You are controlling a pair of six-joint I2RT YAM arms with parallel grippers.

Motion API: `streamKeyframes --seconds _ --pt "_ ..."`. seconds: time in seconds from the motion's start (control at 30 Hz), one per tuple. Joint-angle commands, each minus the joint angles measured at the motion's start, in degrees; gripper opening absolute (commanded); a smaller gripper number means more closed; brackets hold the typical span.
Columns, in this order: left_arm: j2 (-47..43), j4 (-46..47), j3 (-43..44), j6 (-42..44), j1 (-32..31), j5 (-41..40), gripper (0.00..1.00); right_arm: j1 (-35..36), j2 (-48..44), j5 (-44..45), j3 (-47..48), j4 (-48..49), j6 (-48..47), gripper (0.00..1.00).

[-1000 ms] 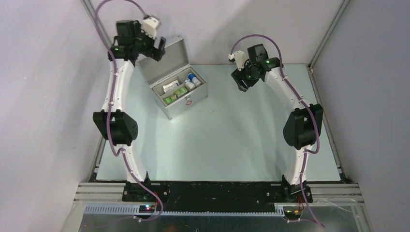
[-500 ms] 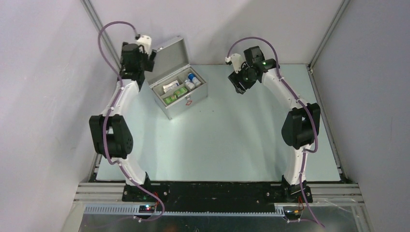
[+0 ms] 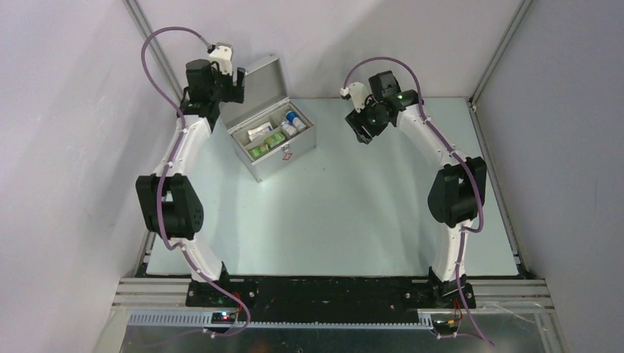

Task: Organize the medicine kit

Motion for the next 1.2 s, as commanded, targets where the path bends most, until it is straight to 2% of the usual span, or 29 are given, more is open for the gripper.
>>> streamKeyframes --seconds 0.0,0.27,0.4,0.5,0.63,0.77,0.97,1.07,1.17 --pt "-3.7 -4.4 -2.9 -6.6 -0.6 14.9 0.84 0.3 -0.3 0.6 -0.3 -0.1 -0.2 0.66" --pt "-13.5 -4.9 -16.8 -6.8 -3.7 24.6 0.78 0.3 -0.1 -0.1 -0.6 -0.1 0.1 0.66" --pt "-19.8 -5.9 -23.4 -0.7 -6.6 24.2 0.77 0.5 0.4 -0.7 0.2 -0.2 0.4 0.66" --pt "-25.1 -5.0 -25.3 4.3 -7.9 23.4 0.81 0.6 0.8 -1.1 0.6 -0.2 0.9 0.66" --pt "-26.5 -4.0 -24.2 5.6 -8.2 25.4 0.88 0.7 2.2 -2.1 1.2 -0.2 2.0 0.66" --pt "-21.8 -3.1 -20.8 -0.1 -7.9 23.4 0.90 0.9 4.0 -3.6 2.4 0.4 3.4 0.66" --pt "-6.9 -2.6 -9.3 -20.3 -4.7 18.1 0.90 0.9 7.9 -9.5 6.2 0.2 6.8 0.68" --pt "-0.1 -0.8 -4.3 -25.4 -3.3 18.1 0.92 0.9 9.3 -14.3 7.2 -0.2 9.7 0.74" --pt "5.3 0.8 -1.3 -29.3 -1.2 22.2 0.95 1.3 9.7 -15.7 6.7 -0.1 11.9 0.77"
